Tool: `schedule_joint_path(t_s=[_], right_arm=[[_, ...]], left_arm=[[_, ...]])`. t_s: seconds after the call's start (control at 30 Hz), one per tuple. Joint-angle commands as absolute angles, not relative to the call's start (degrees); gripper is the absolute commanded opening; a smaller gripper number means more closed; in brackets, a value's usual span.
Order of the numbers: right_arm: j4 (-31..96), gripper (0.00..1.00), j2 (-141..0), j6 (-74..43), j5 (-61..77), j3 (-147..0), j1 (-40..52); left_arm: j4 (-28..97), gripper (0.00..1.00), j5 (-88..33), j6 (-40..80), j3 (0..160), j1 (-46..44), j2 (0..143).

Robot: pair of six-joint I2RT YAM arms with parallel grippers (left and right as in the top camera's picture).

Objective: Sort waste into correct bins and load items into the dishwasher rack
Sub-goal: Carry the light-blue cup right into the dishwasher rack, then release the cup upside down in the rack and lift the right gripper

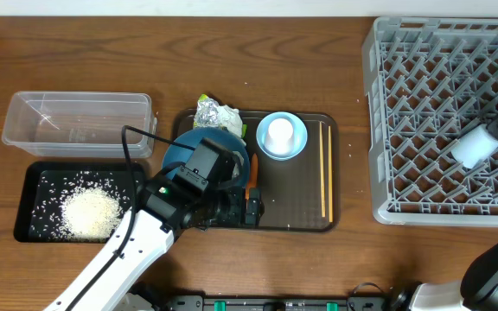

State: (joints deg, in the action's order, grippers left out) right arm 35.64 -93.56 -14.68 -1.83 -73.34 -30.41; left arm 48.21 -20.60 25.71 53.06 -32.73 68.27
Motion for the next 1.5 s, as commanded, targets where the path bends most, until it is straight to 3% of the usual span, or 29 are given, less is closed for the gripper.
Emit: schedule_joint_path(t_s=[0.0, 0.13, 0.2, 0.3, 0.43, 0.57, 1.1, 1.47], right_arm=[[36.1, 0.26, -92.2, -15.8, -1.0, -74.4, -28.9], [37.1, 0.36, -89.3, -15.8, -1.0, -75.0, -25.6], [37.6, 0.47, -88.2, -15.8, -1.1, -75.0, -23.7], [39.4, 0.57, -87.9, -18.2, -10.3, -75.0, -22.0], [40.3, 0.35, -88.5, -18.3, -11.6, -75.0, -23.8], [39.2, 0.24, -88.5, -17.6, -9.4, -75.0, -26.0], [37.9, 0.21, -98.2, -14.1, -8.3, -75.0, -26.6], [42.8, 0.2, -96.3, -14.1, -4.9, -78.7, -26.5]], left_arm=[[48.4, 1.0, -19.9, 25.8, 53.0, -32.6, 68.6], [48.4, 1.0, -19.9, 25.8, 53.0, -32.6, 68.6], [48.4, 0.99, -19.9, 25.8, 53.0, -32.6, 68.6], [48.4, 1.0, -19.9, 25.8, 53.0, -32.6, 68.6], [48.4, 1.0, -19.9, 25.8, 53.0, -32.6, 68.6], [48.4, 1.0, -19.9, 25.8, 53.0, -32.6, 68.6], [48.4, 1.0, -19.9, 25.8, 53.0, -32.6, 68.6], [48.4, 1.0, -19.9, 25.8, 53.0, -32.6, 68.6]])
